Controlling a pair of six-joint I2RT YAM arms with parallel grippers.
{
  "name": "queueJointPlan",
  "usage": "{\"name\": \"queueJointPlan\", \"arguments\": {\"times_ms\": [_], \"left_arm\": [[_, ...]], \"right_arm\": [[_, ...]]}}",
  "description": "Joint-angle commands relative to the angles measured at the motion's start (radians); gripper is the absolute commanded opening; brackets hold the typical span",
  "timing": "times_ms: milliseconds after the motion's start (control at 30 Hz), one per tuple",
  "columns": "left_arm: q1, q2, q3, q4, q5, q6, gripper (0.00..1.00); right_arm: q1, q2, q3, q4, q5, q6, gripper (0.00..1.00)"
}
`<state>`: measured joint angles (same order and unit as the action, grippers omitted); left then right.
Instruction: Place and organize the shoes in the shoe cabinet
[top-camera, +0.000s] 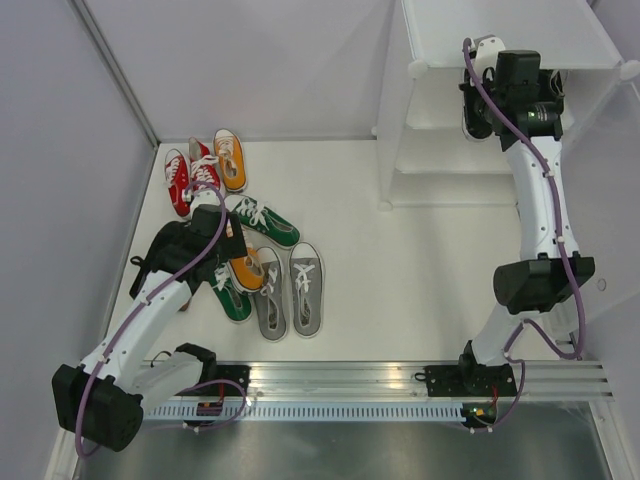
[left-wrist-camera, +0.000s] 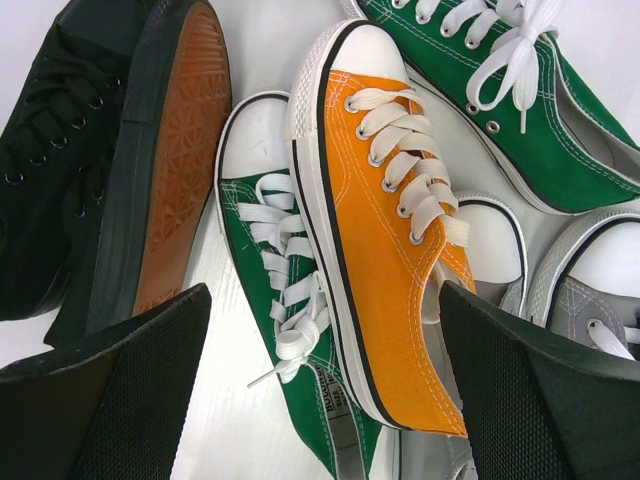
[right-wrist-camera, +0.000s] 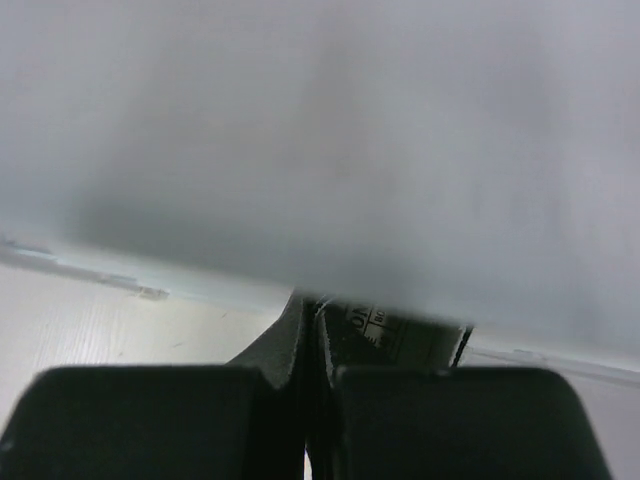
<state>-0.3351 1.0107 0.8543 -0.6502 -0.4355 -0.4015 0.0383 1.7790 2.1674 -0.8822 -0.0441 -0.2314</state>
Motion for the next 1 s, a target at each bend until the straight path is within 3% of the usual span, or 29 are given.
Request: {"name": "queueJointPlan", "arguments": {"times_ms": [0, 133, 367, 467, 667, 800, 967], "left_arm": [[0.004, -0.008, 0.003, 0.029, 0.012, 0.032, 0.97], [0.004, -0.001, 0.005, 0.030, 0.015, 0.033, 0.97], [0.005, -0.004, 0.005, 0.029, 0.009, 0.035, 0.97], [0.004, -0.006, 0.003, 0.030, 0.011, 0.035, 0.97], [0.004, -0.012, 0.002, 0.029, 0.021, 0.032, 0.97], [0.004, -0.018, 0.002, 0.030, 0.029, 0.032, 0.97], [0.004, -0.024, 0.002, 0.030, 0.040, 0.030, 0.97]], "right_arm": [[-0.018, 0.011, 0.032, 0.190, 0.072, -0.031, 0.01], [-0.023, 0.011, -0.026, 0.288, 0.127, -0.011, 0.11], [-0.023, -0.039, -0.075, 0.315, 0.139, 0.010, 0.65], [-0.021, -0.101, -0.127, 0.339, 0.151, 0.029, 0.79], [-0.021, -0.262, -0.279, 0.428, 0.222, 0.078, 0.93], [-0.023, -0.386, -0.415, 0.543, 0.202, 0.128, 0.96], [-0.023, -0.357, -0.419, 0.566, 0.121, 0.168, 0.95]]}}
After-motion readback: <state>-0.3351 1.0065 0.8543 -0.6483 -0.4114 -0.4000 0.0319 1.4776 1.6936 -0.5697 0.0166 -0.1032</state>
